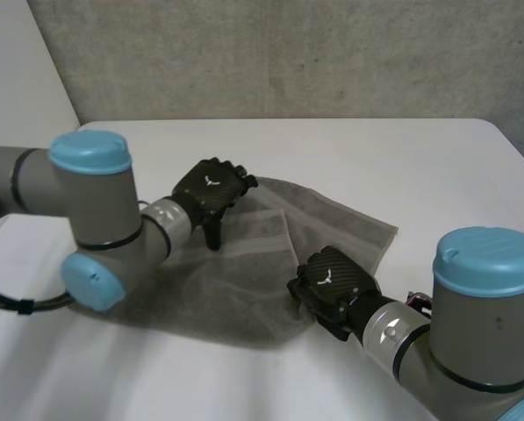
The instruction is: Fold the towel.
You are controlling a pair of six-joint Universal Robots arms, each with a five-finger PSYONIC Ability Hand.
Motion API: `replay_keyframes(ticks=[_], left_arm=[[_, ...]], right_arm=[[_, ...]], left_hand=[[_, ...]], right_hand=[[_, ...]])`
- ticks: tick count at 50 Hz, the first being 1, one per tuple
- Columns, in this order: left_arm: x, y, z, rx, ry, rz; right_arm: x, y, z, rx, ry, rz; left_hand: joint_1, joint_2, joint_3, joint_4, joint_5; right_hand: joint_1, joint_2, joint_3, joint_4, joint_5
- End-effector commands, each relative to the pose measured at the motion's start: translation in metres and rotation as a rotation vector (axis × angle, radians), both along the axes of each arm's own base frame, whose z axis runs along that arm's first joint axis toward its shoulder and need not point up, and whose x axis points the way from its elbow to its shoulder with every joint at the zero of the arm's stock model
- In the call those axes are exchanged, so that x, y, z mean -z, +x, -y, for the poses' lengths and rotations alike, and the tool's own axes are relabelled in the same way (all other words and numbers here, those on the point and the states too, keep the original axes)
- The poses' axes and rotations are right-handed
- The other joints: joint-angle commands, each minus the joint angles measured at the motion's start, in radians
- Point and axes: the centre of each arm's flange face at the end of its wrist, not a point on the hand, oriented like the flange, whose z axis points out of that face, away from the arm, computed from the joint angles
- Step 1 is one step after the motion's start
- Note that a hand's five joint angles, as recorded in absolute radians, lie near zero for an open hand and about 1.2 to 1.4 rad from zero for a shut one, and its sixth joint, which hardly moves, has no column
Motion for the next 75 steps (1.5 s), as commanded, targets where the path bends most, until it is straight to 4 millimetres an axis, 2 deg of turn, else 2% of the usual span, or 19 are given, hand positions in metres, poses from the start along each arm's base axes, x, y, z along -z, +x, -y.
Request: replay_keyframes(ticks=[1, 9, 14, 19, 25, 37, 51, 52, 53, 54, 56, 59, 61, 62, 64, 70, 73, 74, 75], left_arm=[[0.006, -0.023, 0.02, 0.049, 0.002, -0.005], [0.018, -0.039, 0.029, 0.13, 0.074, 0.035], [0.028, -0.048, 0.029, 0.166, 0.058, 0.093], [0.045, -0.057, 0.022, 0.21, 0.043, 0.161], [0.05, -0.064, 0.014, 0.235, 0.037, 0.177], [0.054, -0.064, 0.011, 0.25, 0.035, 0.202], [0.062, -0.059, 0.008, 0.262, -0.035, 0.34], [0.061, -0.059, 0.008, 0.263, -0.035, 0.341], [0.059, -0.06, 0.007, 0.262, -0.037, 0.34], [0.059, -0.06, 0.007, 0.262, -0.037, 0.34], [0.056, -0.062, 0.003, 0.267, -0.044, 0.341], [0.051, -0.065, 0.0, 0.266, -0.055, 0.341], [0.037, -0.068, -0.004, 0.259, -0.081, 0.334], [0.037, -0.068, -0.004, 0.259, -0.081, 0.334], [0.024, -0.066, -0.005, 0.24, -0.092, 0.324], [0.002, -0.059, -0.011, 0.226, -0.094, 0.315], [-0.034, -0.044, -0.014, 0.189, -0.122, 0.283], [-0.034, -0.044, -0.015, 0.189, -0.122, 0.283], [-0.051, -0.036, -0.012, 0.157, -0.133, 0.256]], right_arm=[[-0.003, -0.005, 0.002, 0.014, -0.002, 0.002], [0.0, -0.005, -0.002, 0.002, 0.011, 0.002], [0.001, -0.005, -0.003, 0.001, 0.015, 0.0], [0.002, -0.006, -0.003, -0.002, 0.018, 0.002], [0.003, -0.006, -0.003, -0.008, 0.022, 0.002], [0.006, -0.006, -0.003, -0.008, 0.025, -0.001], [0.006, -0.006, -0.001, -0.004, 0.022, -0.001], [0.005, -0.007, -0.001, -0.003, 0.021, -0.001], [0.005, -0.007, -0.001, -0.003, 0.021, 0.0], [0.005, -0.007, -0.001, -0.003, 0.021, 0.0], [0.005, -0.007, -0.001, -0.001, 0.021, -0.001], [0.005, -0.007, -0.001, -0.001, 0.021, -0.001], [0.005, -0.007, -0.001, -0.001, 0.021, -0.001], [0.005, -0.007, -0.001, -0.001, 0.021, -0.001], [0.005, -0.007, -0.001, -0.001, 0.018, 0.001], [0.002, -0.006, 0.001, 0.001, 0.012, 0.005], [-0.006, -0.006, 0.009, 0.022, -0.008, 0.025], [-0.007, -0.006, 0.009, 0.023, -0.008, 0.025], [-0.011, -0.005, 0.014, 0.034, -0.023, 0.032]], left_hand=[[0.026, 0.03, 0.027, 0.027, 0.03], [0.044, 0.047, 0.045, 0.044, 0.048], [0.161, 0.165, 0.162, 0.162, 0.165], [0.208, 0.212, 0.209, 0.209, 0.212], [0.263, 0.267, 0.265, 0.264, 0.268], [0.625, 0.628, 0.626, 0.625, 0.629], [0.713, 0.717, 0.714, 0.714, 0.717], [0.786, 0.789, 0.787, 0.786, 0.79], [0.894, 0.898, 0.895, 0.894, 0.898], [0.895, 0.899, 0.896, 0.896, 0.899], [1.158, 1.161, 1.159, 1.158, 1.162], [1.159, 1.163, 1.16, 1.159, 1.163], [1.159, 1.163, 1.16, 1.159, 1.163], [1.159, 1.163, 1.16, 1.159, 1.163], [1.159, 1.163, 1.16, 1.159, 1.163], [1.159, 1.163, 1.16, 1.159, 1.163], [1.159, 1.163, 1.16, 1.159, 1.163], [1.159, 1.163, 1.16, 1.159, 1.163], [1.159, 1.163, 1.16, 1.159, 1.163]], right_hand=[[0.066, 0.078, 0.062, 0.048, 0.038], [0.066, 0.078, 0.062, 0.048, 0.038], [0.066, 0.078, 0.062, 0.048, 0.038], [0.066, 0.078, 0.062, 0.048, 0.038], [0.066, 0.078, 0.062, 0.048, 0.038], [0.066, 0.078, 0.062, 0.048, 0.038], [0.066, 0.078, 0.062, 0.048, 0.038], [0.066, 0.078, 0.062, 0.048, 0.038], [0.066, 0.078, 0.062, 0.048, 0.038], [0.066, 0.078, 0.062, 0.048, 0.038], [0.066, 0.078, 0.062, 0.048, 0.038], [0.066, 0.078, 0.062, 0.048, 0.038], [0.066, 0.078, 0.062, 0.048, 0.038], [0.066, 0.078, 0.062, 0.048, 0.038], [0.066, 0.078, 0.062, 0.048, 0.038], [0.066, 0.078, 0.062, 0.048, 0.038], [0.066, 0.078, 0.062, 0.048, 0.038], [0.066, 0.078, 0.062, 0.048, 0.038], [0.066, 0.078, 0.062, 0.048, 0.038]])
